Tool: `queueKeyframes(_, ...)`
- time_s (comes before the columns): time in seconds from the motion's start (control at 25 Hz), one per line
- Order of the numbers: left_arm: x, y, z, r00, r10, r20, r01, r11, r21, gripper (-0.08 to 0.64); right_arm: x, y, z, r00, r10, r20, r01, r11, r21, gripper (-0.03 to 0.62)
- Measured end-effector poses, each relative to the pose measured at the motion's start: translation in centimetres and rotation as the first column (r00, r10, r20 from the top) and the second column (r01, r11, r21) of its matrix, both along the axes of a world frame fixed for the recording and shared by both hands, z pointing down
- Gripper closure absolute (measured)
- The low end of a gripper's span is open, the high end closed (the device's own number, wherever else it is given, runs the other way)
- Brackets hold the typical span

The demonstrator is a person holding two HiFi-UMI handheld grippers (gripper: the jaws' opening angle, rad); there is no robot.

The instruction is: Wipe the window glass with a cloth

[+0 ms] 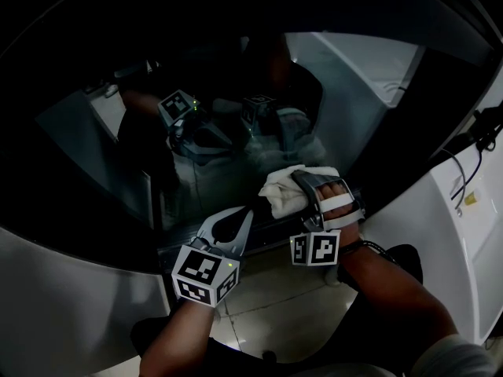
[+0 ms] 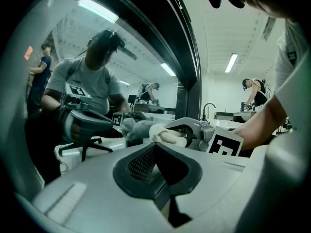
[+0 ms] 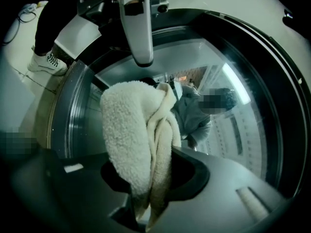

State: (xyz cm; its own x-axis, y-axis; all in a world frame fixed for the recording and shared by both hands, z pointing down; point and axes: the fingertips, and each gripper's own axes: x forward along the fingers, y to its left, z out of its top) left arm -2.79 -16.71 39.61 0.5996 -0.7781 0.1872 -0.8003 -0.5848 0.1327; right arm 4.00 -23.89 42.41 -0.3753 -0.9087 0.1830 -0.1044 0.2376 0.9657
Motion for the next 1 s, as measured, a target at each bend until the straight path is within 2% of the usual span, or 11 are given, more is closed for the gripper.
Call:
queueKeyframes(0.6,-0.7,-0.6,0.5,0.999,-0.037,-0.026,0.037,0.999,0.005,0.543,1.1,-0.9,1.1,0.997,0.028,-0.079,-0.034,0.997,-0.073,0.462)
queueKeyframes(0.8,-1.1,-1.0,0.9,0.998,-0.054,-0.033,0.054,0.999,-0.002,0.543,1.6,-1.4,1.4,0.99,0.044,-0.136,-0.063,0.989,-0.136,0.466)
queueKeyframes(1.0,-1.3,-1.5,0.8,0.997,-0.062,-0.046,0.062,0.998,-0.001,0.543,1.5,-1.0,0.7,0.99,0.042,-0.132,-0.068,0.978,-0.198,0.468)
